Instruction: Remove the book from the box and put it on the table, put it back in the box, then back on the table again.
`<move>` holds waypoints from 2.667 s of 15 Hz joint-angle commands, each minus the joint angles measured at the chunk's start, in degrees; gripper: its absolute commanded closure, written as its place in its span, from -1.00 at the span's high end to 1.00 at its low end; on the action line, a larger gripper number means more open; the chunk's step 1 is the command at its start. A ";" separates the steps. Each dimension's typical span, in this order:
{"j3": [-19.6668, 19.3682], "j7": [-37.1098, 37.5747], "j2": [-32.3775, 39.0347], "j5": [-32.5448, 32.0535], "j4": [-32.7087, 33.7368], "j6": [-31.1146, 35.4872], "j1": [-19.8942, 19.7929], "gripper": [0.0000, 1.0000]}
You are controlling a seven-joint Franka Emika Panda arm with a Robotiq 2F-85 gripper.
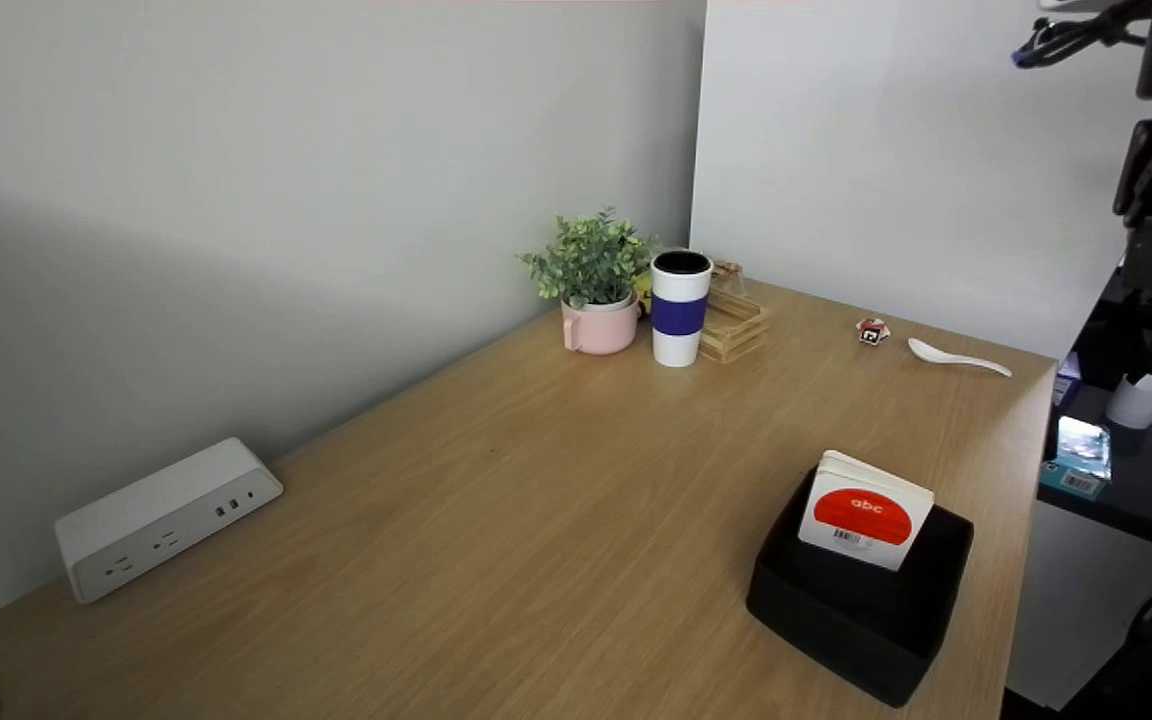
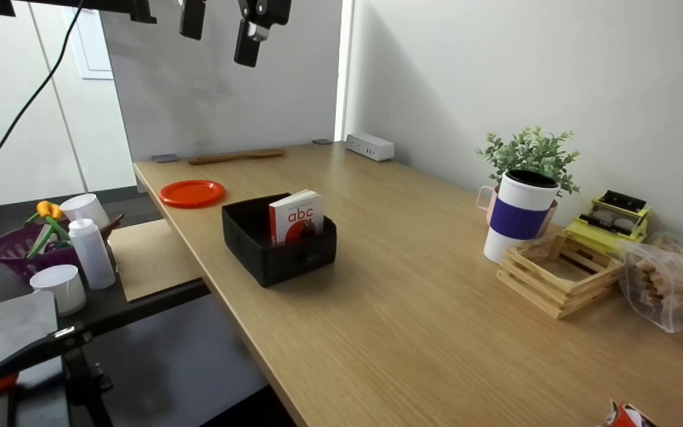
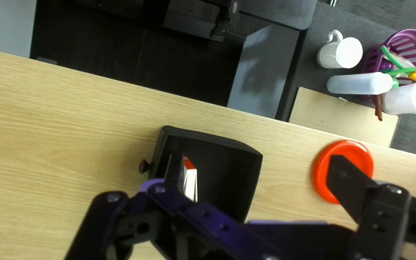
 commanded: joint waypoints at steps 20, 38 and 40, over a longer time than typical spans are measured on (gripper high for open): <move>1.61 -0.43 30.98 6.50 19.92 -3.22 -4.51 1.00; 3.66 7.18 43.21 7.57 29.14 -3.13 -4.22 1.00; 3.52 10.83 43.21 8.47 27.76 0.54 -3.80 1.00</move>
